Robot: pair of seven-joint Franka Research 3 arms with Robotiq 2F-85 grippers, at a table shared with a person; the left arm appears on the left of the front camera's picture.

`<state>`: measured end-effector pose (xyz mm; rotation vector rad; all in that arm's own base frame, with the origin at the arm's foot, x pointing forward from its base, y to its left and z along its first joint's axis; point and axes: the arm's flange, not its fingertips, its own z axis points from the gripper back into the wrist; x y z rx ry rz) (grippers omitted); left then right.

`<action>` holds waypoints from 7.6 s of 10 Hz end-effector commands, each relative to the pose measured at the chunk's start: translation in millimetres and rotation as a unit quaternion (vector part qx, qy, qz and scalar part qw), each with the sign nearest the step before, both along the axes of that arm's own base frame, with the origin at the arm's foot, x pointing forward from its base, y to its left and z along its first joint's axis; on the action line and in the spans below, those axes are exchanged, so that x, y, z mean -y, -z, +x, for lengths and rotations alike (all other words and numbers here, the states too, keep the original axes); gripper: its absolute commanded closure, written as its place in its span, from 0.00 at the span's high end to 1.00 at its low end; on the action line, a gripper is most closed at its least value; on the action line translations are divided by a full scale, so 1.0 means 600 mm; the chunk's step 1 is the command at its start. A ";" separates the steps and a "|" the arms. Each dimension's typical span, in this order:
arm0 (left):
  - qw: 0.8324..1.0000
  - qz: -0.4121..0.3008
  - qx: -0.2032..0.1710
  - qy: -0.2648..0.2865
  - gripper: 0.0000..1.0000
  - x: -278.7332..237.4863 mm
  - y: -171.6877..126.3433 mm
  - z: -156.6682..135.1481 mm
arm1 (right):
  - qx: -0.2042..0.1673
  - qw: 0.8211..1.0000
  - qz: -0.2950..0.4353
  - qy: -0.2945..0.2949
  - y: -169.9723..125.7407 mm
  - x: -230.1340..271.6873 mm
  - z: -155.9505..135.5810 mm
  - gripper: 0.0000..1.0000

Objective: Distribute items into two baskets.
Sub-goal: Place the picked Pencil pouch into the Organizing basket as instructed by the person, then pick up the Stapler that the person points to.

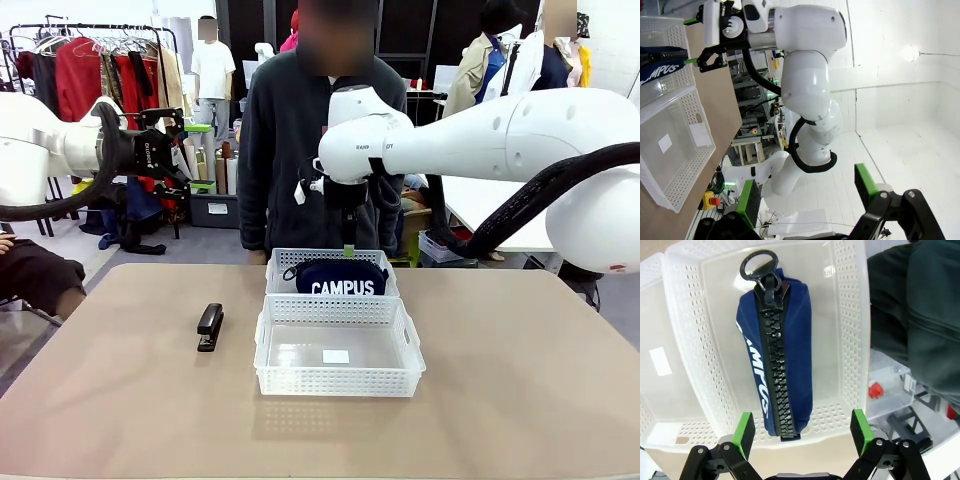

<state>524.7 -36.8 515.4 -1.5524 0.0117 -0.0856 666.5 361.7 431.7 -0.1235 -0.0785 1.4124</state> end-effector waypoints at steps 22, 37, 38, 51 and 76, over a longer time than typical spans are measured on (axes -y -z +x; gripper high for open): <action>1.000 -0.001 0.000 -0.001 1.00 -0.001 -0.001 -0.001 | -0.171 0.855 0.263 0.414 -0.268 0.267 -0.143 1.00; 1.000 -0.001 0.000 -0.001 1.00 -0.001 -0.001 -0.001 | -0.348 0.612 0.402 0.585 -0.336 0.529 -0.238 1.00; 1.000 -0.001 0.000 -0.001 1.00 -0.001 -0.001 -0.001 | -0.354 0.614 0.430 0.559 -0.322 0.561 -0.249 1.00; 1.000 -0.001 0.000 -0.001 1.00 -0.001 -0.001 -0.001 | -0.373 0.608 0.515 0.475 -0.205 0.611 -0.225 1.00; 1.000 -0.001 0.000 -0.001 1.00 -0.001 -0.001 -0.001 | -0.396 0.482 0.608 0.492 -0.246 0.666 -0.253 1.00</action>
